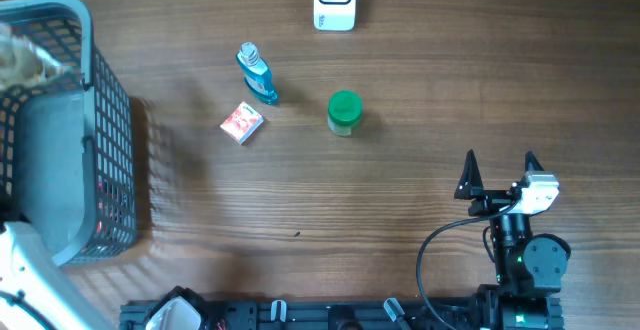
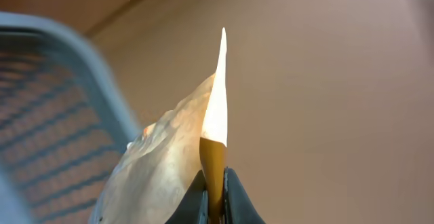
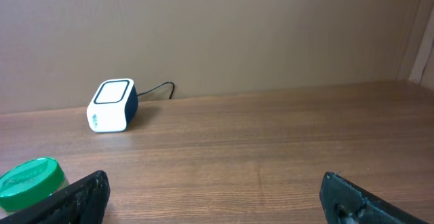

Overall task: Scan the item barcode
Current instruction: 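Lift the snack bag out of the basket and carry it to the table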

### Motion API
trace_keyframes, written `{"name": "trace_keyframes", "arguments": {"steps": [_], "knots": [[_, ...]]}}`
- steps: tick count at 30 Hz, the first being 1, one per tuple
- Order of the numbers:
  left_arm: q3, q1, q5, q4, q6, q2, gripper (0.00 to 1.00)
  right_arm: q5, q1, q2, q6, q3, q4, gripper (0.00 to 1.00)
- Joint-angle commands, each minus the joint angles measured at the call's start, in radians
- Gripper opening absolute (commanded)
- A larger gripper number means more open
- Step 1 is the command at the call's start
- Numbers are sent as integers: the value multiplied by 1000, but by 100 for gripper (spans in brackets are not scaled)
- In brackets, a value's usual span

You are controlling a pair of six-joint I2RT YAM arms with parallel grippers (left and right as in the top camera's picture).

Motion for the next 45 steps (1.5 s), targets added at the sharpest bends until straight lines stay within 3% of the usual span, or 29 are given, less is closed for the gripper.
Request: {"name": "trace_keyframes", "arguments": {"steps": [1,6,12,27,35,38,45], "knots": [[53,-11,240,88,-131,-12,4,-9,2,2,-6,-1,2,100],[53,-158,294,134,-149,-12,4,-9,2,2,-6,-1,2,100],[53,-437,290,117,-20,-12,4,-9,2,2,-6,-1,3,100],[52,-831,271,-454,401,-12,4,-9,2,2,-6,-1,2,100],[44,-1025,27,-641,448,-11,4,-9,2,2,-6,-1,2,100],[9,-1118,-113,-633,448,-8,4,-9,2,2,-6,-1,2,100],[-159,-1248,-225,-499,447,30,4,-9,2,2,-6,-1,2,100]]}}
